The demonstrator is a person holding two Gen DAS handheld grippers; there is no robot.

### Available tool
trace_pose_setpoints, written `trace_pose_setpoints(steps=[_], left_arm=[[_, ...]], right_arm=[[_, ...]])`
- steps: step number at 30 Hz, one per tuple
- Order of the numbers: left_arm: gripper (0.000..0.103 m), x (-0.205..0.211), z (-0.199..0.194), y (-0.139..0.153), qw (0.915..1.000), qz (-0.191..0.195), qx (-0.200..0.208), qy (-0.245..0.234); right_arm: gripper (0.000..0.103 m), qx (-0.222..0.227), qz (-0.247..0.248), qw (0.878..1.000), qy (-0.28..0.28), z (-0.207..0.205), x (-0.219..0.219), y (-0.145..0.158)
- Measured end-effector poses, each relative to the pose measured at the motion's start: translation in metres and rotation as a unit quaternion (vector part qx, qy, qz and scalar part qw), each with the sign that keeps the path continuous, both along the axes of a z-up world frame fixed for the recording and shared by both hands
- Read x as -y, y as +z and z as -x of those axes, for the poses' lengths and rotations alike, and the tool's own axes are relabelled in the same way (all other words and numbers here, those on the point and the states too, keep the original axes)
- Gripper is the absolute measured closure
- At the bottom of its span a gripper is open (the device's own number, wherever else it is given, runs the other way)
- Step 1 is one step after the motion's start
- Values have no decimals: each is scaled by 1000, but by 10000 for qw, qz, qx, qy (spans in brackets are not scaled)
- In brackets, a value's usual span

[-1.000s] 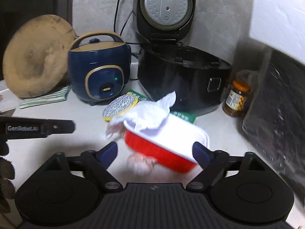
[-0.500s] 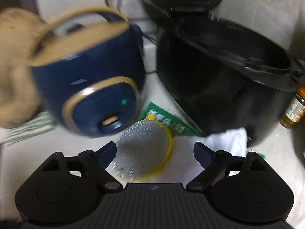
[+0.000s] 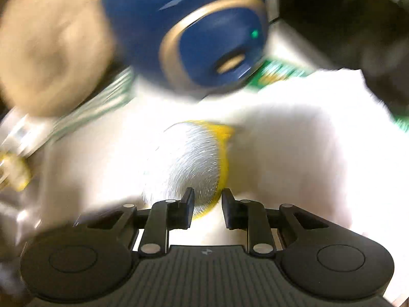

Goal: Collect trash
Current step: 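Lift both tools back up to the counter toward the white tissue, then grasp the white tissue with the right tool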

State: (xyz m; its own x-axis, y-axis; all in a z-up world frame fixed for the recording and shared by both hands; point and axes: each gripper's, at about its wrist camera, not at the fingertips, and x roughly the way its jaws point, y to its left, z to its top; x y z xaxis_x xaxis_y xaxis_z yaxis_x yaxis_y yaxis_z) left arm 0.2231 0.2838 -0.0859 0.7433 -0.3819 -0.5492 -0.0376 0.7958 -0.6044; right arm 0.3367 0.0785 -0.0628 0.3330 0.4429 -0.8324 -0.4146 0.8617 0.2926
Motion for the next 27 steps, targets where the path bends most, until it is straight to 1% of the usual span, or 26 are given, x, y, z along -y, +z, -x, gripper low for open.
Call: trace_pose_setpoints(steps=[1,3,4,5,6,7,8,10,11,13,14,15,16,17,18,19,22,23,24,25,27], left_arm=[[81,2,1,1,10000,-18,2,-31],[81,3,1,0,10000,-54,-13,-59],[81,4,1,0,10000,-72,-19,-63],[81,5,1,1,9999,-90,-25,-66],[81,6,1,1,9999,-108,-29,-77],[81,8,1,2,9999,-126,-28,-97],[81,10,1,4,9998,-142,-20,-125],[81,13,1,6,9997,-159,18,-189],[81,15,0,7,9996,-162,39,-220],[81,21,-1,9,9995,-157,61,-276],[81,24,-2,9,9994,-150,69,-311],[81,26,-3,10,9993,-147,79,-341],[81,29,-3,10,9992,-152,87,-367],[81,33,-4,11,9991,-163,94,-393],[81,36,-3,12,9990,-184,109,-397],[81,38,-2,13,9991,-201,117,-366],[81,42,4,18,9996,-231,128,-139],[81,43,6,20,9996,-248,140,-58],[81,45,10,23,9994,-289,165,15],[81,47,14,26,9992,-334,199,82],[81,54,21,32,9989,-374,224,196]], right_arm=[[79,80,20,10000,47,12,0,2],[76,419,155,9990,25,31,5,12],[70,620,219,9978,-70,37,10,19],[62,868,290,9955,-233,42,17,27],[57,1089,375,9925,-399,44,23,34],[44,1323,484,9883,-592,46,30,40],[36,1596,640,9814,-849,47,39,45],[35,2033,987,9657,-1282,42,50,53],[35,2160,1116,9595,-1426,38,55,54],[35,2171,1277,9528,-1694,25,64,48],[35,2125,1293,9502,-1876,16,68,46],[35,2069,1198,9504,-1988,9,71,43],[37,1901,1063,9546,-2031,3,77,39],[55,1665,856,9610,-2037,-2,81,37],[69,1481,626,9672,-1965,-2,84,37],[91,1386,382,9725,-1834,1,82,40],[94,1613,102,9791,-1236,25,68,47],[96,1608,-7,9817,-1018,36,64,49],[97,1591,-148,9837,-820,46,63,47],[97,1593,-248,9847,-658,57,62,45],[97,1784,-211,9831,-350,84,61,39]])
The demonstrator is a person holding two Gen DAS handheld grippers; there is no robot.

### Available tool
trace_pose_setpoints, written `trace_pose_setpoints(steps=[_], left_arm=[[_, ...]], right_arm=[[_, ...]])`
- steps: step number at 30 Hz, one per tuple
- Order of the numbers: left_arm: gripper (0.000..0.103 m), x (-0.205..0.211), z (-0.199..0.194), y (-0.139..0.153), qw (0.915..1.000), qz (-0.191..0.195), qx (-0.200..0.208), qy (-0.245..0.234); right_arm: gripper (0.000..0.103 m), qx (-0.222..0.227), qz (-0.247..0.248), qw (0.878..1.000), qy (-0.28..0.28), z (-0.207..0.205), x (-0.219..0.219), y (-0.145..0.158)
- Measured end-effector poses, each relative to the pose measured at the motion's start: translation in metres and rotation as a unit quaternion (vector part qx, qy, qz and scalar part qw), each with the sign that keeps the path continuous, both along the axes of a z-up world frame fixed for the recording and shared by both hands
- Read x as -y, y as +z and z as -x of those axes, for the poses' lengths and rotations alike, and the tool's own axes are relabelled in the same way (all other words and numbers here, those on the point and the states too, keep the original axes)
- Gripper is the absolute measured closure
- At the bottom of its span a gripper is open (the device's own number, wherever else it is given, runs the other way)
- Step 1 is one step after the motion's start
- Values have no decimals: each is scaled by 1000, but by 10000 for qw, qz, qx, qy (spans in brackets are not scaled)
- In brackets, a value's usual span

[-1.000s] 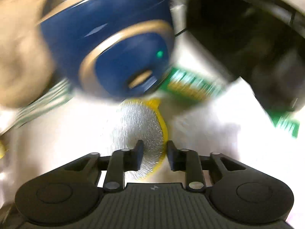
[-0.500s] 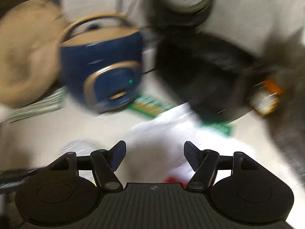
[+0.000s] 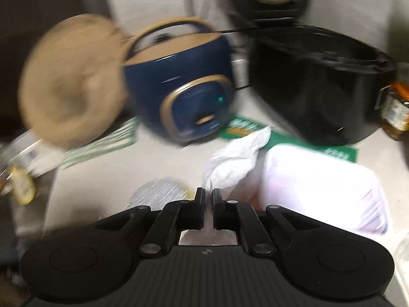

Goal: Collect trash
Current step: 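Grasp the white tissue with the right tool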

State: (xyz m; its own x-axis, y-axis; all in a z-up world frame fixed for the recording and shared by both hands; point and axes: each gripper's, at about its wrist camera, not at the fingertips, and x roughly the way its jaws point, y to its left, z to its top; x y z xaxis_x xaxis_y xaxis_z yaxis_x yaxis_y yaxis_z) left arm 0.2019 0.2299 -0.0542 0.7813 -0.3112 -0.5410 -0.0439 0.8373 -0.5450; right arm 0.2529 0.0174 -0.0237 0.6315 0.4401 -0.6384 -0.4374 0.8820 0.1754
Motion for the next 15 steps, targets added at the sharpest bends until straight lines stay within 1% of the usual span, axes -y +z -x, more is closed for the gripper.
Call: trace_pose_setpoints(steps=[1,2,4,5,8,10,13,15], left_arm=[[81,4,3,2,10000,3,-16,2],[81,8,5,4,10000,-20,-21,-47],[80,19,7,8,9996,-187,-70,-192],[80,25,8,8,9992,-280,-129,-258],[80,42,6,0,9965,-600,-344,-466],[80,53,5,-5,9930,-945,-474,-519],[80,66,5,-12,9854,-1479,-600,-601],[80,70,2,-16,9821,-1578,-698,-755]], right_arm=[[97,99,97,9998,119,13,0,-5],[97,87,105,9995,276,24,1,-9],[97,-95,-28,9977,672,41,2,-22],[97,-164,-31,9970,752,48,2,-30],[97,-399,-25,9958,825,56,3,-51],[97,-529,-94,9946,886,60,5,-58],[97,-420,-118,9955,844,68,17,-53],[97,-267,-159,9972,678,67,26,-48]])
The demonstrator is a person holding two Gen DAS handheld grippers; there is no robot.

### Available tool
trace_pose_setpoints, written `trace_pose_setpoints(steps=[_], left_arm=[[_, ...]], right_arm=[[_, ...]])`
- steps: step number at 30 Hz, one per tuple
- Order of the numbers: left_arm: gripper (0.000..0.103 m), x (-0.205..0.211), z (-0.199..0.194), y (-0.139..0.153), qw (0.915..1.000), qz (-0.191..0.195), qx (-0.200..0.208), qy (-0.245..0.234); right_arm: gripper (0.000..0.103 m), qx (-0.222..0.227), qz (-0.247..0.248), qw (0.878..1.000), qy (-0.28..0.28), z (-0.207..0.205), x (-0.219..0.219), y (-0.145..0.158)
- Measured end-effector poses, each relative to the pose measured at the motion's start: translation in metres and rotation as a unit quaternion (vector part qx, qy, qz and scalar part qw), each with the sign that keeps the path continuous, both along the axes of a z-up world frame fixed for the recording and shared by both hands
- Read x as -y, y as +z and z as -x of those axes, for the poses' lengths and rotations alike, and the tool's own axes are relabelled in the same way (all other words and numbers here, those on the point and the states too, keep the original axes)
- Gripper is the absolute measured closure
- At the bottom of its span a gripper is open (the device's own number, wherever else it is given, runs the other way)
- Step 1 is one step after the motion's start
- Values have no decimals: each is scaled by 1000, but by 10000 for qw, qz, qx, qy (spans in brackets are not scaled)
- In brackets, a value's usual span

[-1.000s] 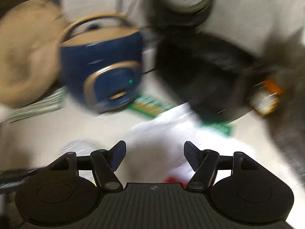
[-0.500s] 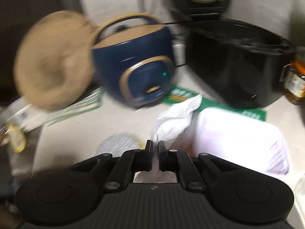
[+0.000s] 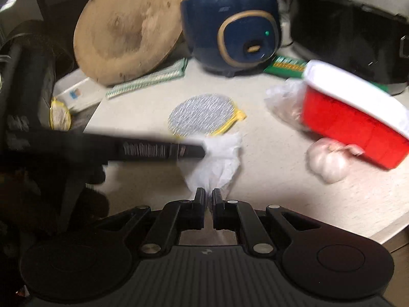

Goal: Collect trash
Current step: 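Grasp the white tissue with the right tool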

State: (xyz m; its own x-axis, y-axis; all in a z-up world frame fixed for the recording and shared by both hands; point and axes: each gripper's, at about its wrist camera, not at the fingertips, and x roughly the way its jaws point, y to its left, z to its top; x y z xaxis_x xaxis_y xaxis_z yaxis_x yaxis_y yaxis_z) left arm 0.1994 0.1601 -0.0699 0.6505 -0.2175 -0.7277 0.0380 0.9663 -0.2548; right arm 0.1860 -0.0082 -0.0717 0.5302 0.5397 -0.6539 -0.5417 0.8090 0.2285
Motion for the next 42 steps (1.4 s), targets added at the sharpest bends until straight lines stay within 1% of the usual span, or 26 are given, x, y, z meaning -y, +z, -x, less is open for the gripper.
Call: trace_pose_setpoints(steps=[3,6,9,10,12,13,14,15,16,17,19,22,24,25,26,27,28,29,31,36,39,42], left_arm=[[80,3,1,-4,9998,45,-134,-152],[80,0,2,-4,9996,123,-187,-197],[80,-12,2,-1,9994,311,-163,23],[80,-18,2,0,9991,372,-151,115],[80,-30,3,3,9985,457,-104,298],[80,-36,5,5,9980,497,-79,384],[80,-41,5,7,9976,529,-57,451],[80,-47,7,9,9970,563,-28,524],[80,-51,7,10,9965,597,-6,591],[80,-55,9,10,9958,638,12,662],[80,-61,9,12,9944,716,27,778],[80,-64,8,15,9935,776,67,825],[80,-62,6,18,9935,792,115,805],[81,-61,5,19,9937,794,135,785],[80,-59,4,20,9939,792,151,757],[80,-56,3,20,9942,786,160,720],[80,-53,1,21,9945,781,168,678],[80,-49,-1,21,9948,775,175,631],[80,-42,-3,21,9956,755,175,531],[80,-17,-13,20,9969,748,130,200],[80,2,-19,21,9968,779,139,-75],[80,21,-24,21,9961,810,140,-331]], right_arm=[[97,80,-175,9992,-343,-9,13,5],[96,36,-169,9983,-563,-21,16,0],[96,-34,-31,9985,-536,-27,8,-9],[93,-75,19,9989,-453,-27,3,-13],[80,-134,143,9993,-308,-29,-9,-21],[62,-129,231,9993,-271,-29,-15,-25],[46,-98,338,9990,-260,-29,-21,-29],[41,-41,445,9987,-246,-29,-27,-32],[38,8,541,9983,-211,-28,-32,-34],[34,130,637,9977,-170,-26,-37,-35],[29,297,851,9959,-52,-23,-47,-37],[30,480,984,9940,29,-17,-54,-37],[41,483,941,9944,66,-15,-53,-35],[58,500,958,9941,75,-14,-52,-34],[70,480,976,9940,98,-13,-51,-32],[75,426,963,9944,96,-12,-49,-31],[84,348,907,9952,72,-13,-45,-29],[90,268,801,9964,2,-14,-39,-26],[92,193,561,9980,-213,-15,-23,-18],[92,304,171,9964,-771,-8,18,4],[92,307,35,9942,-1032,-3,39,11],[92,303,63,9910,-1299,1,56,10]])
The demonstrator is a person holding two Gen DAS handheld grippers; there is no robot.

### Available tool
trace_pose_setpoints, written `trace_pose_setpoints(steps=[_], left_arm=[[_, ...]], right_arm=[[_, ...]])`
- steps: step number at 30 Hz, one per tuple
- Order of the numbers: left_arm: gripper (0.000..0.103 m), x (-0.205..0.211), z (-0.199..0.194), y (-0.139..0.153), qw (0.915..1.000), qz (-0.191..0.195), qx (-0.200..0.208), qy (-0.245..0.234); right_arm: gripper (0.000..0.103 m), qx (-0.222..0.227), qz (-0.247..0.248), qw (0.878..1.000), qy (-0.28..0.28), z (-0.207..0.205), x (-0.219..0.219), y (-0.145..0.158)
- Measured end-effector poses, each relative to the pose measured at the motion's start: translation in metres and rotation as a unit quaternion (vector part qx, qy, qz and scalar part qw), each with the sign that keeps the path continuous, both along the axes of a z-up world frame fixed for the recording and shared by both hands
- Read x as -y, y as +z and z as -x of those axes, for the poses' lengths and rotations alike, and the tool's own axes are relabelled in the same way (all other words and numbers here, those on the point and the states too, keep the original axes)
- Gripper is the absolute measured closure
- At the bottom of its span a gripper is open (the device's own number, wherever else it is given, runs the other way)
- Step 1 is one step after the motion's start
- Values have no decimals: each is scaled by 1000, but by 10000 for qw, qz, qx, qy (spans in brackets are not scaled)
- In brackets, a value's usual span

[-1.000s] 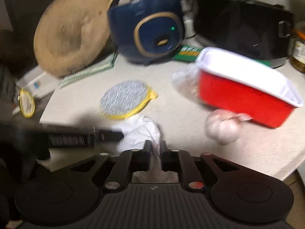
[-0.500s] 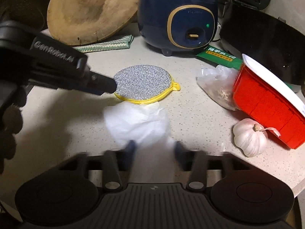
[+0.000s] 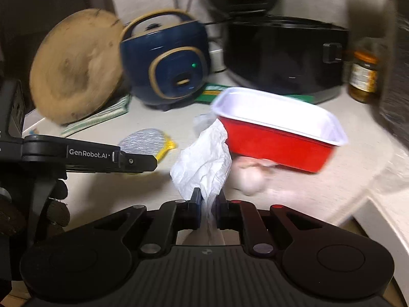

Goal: Collect trash
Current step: 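Grasp the garlic bulb with the left tool while the right tool holds the tissue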

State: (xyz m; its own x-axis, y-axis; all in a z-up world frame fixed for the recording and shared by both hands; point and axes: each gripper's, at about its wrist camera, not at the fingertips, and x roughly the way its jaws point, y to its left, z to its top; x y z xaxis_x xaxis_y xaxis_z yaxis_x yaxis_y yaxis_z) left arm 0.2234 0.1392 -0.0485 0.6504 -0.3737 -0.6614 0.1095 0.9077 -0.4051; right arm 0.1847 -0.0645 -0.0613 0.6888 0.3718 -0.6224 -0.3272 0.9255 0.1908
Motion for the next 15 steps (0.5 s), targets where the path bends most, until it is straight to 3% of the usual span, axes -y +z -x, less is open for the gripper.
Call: trace_pose_setpoints(steps=[15], left_arm=[[80,54,-17,-1,9989,-1,21,-473]], right_arm=[[92,-164,-17,9943,-1057,-1,64,-15]])
